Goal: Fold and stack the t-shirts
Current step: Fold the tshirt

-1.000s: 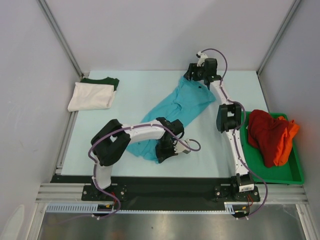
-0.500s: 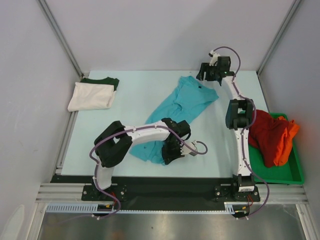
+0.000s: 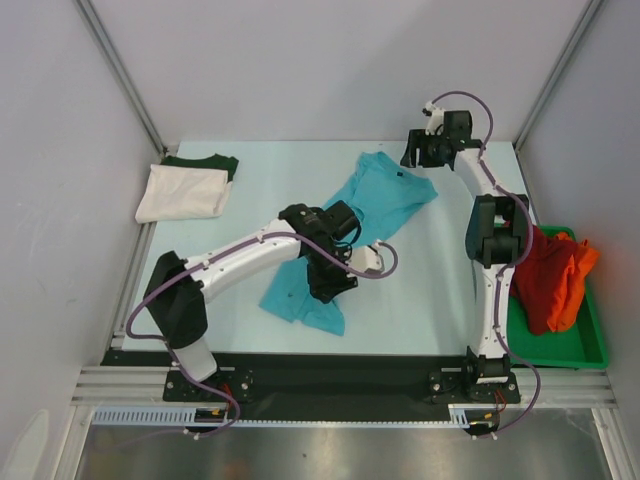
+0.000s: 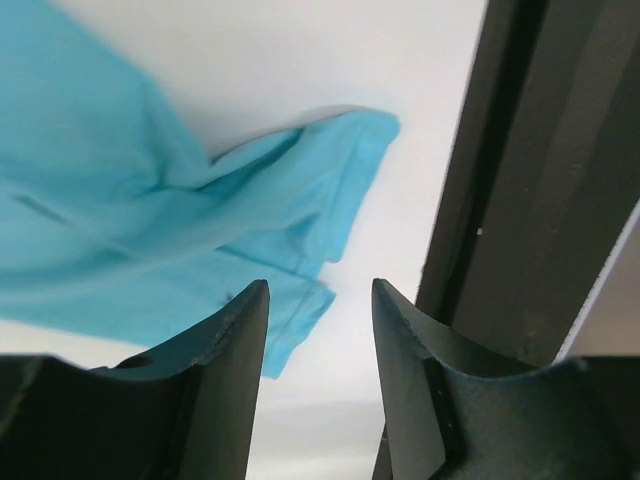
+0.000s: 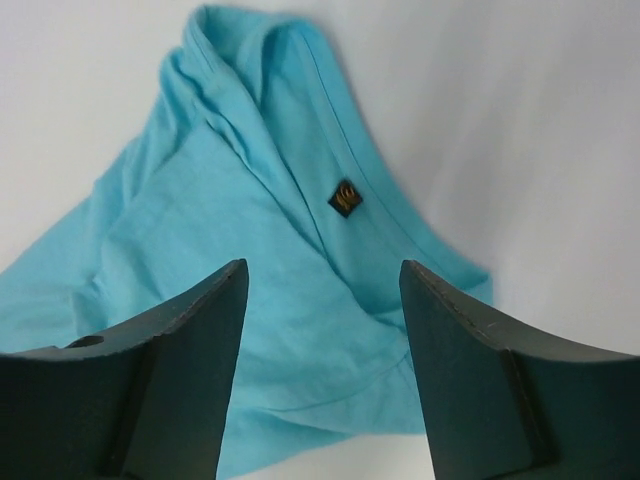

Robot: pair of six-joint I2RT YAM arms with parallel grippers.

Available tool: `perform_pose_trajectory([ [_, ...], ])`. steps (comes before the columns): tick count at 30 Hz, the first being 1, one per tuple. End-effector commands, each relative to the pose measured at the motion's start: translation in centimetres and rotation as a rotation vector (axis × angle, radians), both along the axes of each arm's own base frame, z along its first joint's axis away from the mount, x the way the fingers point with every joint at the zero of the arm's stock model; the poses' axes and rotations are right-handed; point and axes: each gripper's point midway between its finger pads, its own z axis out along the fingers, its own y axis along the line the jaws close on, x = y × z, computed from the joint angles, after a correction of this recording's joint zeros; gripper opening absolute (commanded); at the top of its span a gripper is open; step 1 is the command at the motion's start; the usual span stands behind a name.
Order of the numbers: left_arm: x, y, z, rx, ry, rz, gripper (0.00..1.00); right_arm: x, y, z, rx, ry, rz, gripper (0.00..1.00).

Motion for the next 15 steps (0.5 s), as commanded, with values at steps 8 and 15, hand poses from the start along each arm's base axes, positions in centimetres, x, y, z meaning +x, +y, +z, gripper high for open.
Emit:
perform_pose_trajectory([
  [8,3.7,2.6,-2.6,0.018,0.033,0.164,0.49,-3.7,-4.5,-2.9,-0.026,0.132,-0.078,0.59],
  [15,10.2,6.6,-2.4,-0.085,0.076,0.52,0.47,-3.8,-5.1,-4.6,-0.033,0.165,-0.09,0.58],
])
